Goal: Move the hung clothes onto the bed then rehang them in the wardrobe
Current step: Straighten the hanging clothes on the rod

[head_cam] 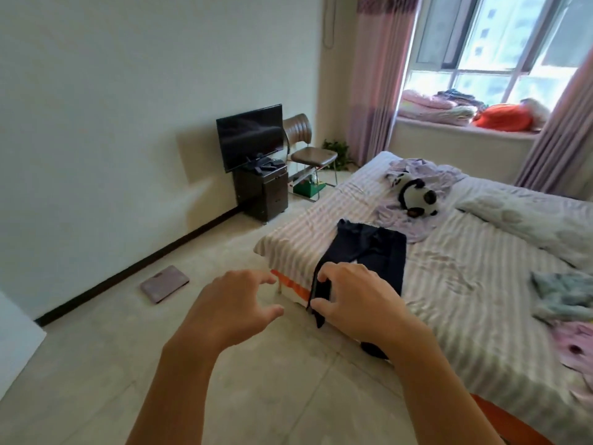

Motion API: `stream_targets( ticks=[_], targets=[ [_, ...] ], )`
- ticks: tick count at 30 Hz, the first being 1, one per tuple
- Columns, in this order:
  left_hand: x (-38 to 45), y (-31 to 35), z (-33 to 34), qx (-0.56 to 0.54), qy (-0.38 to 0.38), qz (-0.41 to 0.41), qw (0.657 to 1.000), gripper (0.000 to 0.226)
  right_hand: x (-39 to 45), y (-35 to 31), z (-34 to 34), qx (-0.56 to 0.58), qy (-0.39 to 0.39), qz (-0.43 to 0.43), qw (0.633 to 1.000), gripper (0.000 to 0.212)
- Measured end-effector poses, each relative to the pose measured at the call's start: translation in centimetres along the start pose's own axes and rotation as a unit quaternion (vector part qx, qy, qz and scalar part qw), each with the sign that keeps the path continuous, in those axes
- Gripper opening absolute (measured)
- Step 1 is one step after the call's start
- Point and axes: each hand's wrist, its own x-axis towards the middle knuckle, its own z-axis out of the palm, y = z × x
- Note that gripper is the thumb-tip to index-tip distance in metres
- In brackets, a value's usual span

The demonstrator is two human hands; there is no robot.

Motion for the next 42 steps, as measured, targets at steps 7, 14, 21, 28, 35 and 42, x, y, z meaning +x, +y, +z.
stream_targets(
  ticks=[7, 14, 21, 28, 35, 42],
  targets=[
    [11.4, -1.1, -0.5, 0.01, -0.034, 0.1, 0.994, 0.055, 6.3, 3.2, -1.9, -0.002, 0.019, 0.085, 0.996, 0.036],
    [20.2, -0.7, 0.0, -0.008, -0.051, 0.157, 0.986, 0.052, 12.1, 6.7, -2.3, -0.012, 0.034, 0.146, 0.989, 0.034],
    [29.7, 1.8, 1.7, 0.001, -0.081, 0.179, 0.98, 0.055, 19.4, 11.6, -2.9, -0.014, 0.052, 0.154, 0.987, 0.034],
    [41.3, 6.2, 3.4, 0.011, -0.098, 0.182, 0.978, 0.053, 27.6, 20.8, -4.7, -0.003, 0.06, 0.178, 0.982, 0.034],
    [52.1, 10.3, 5.0, 0.002, -0.101, 0.174, 0.98, 0.047, 35.6, 29.5, -6.9, 0.014, 0.065, 0.198, 0.978, 0.037],
    [62.3, 13.6, 7.7, -0.006, -0.089, 0.172, 0.981, 0.041, 42.9, 37.0, -7.3, 0.015, 0.073, 0.213, 0.974, 0.031]
  ],
)
